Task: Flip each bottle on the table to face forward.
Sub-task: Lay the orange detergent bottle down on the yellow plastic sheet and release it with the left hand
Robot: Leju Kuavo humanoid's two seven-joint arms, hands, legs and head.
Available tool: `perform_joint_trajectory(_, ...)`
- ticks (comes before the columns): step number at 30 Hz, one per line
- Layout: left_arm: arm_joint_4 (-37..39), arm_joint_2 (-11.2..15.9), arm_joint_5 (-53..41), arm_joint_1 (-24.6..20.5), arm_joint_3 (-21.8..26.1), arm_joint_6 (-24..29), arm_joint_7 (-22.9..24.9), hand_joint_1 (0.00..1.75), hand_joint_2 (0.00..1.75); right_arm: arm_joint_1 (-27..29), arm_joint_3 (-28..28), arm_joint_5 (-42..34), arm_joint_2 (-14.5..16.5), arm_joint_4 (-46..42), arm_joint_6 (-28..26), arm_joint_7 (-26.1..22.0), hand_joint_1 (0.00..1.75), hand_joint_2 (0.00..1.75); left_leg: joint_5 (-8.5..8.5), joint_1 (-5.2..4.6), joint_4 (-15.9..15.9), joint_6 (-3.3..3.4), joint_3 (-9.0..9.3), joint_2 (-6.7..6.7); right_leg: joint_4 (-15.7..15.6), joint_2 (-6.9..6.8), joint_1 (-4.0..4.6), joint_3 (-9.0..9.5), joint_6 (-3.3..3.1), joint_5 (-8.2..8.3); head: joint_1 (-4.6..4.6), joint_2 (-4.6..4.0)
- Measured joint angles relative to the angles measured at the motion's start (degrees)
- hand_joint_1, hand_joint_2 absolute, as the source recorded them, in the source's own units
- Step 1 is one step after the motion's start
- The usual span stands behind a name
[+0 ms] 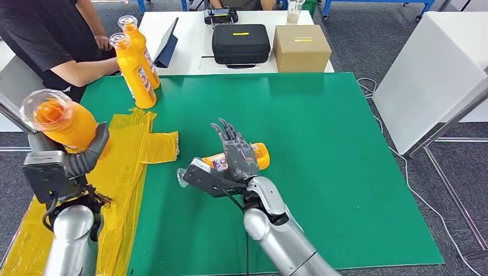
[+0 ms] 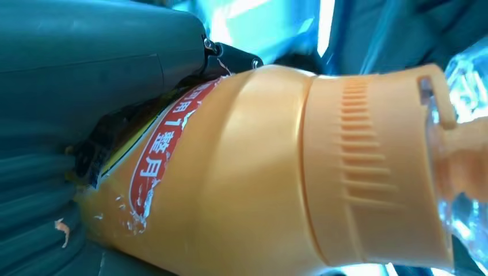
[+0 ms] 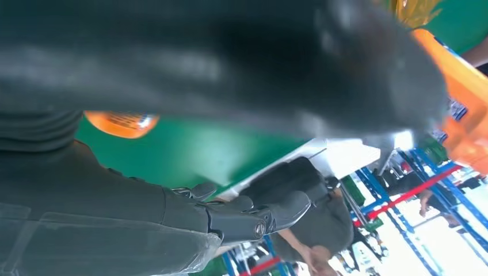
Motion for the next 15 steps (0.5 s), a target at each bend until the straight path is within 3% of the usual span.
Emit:
perform_joint_trajectory(6,5.84,3.14,-18.75,-1.61,2.84,6.3,1.71,1.75,1.75,2.06,-1.47,-3.06,-2.0,-7.07,3.53,-0.55,0.0,0.0,0.0,0.0,0.0,0.0,0.03,0.03,0.0,0.01,0.0,0.01,0.0,0.0,-0.01,-0.01)
perform_joint_trajectory(15,13.97,5.95,-25.63,-2.07,6.4,8.38,-0.44,1.75,1.75,3.25,-1.51,-6.54,-5.55,-13.22,4.87,-1.9,0.0,0.0,0.0,0.0,0.0,0.0,0.0,0.02,0.0,0.01,0.0,0.01,0.0,0.0,0.0,-0.01)
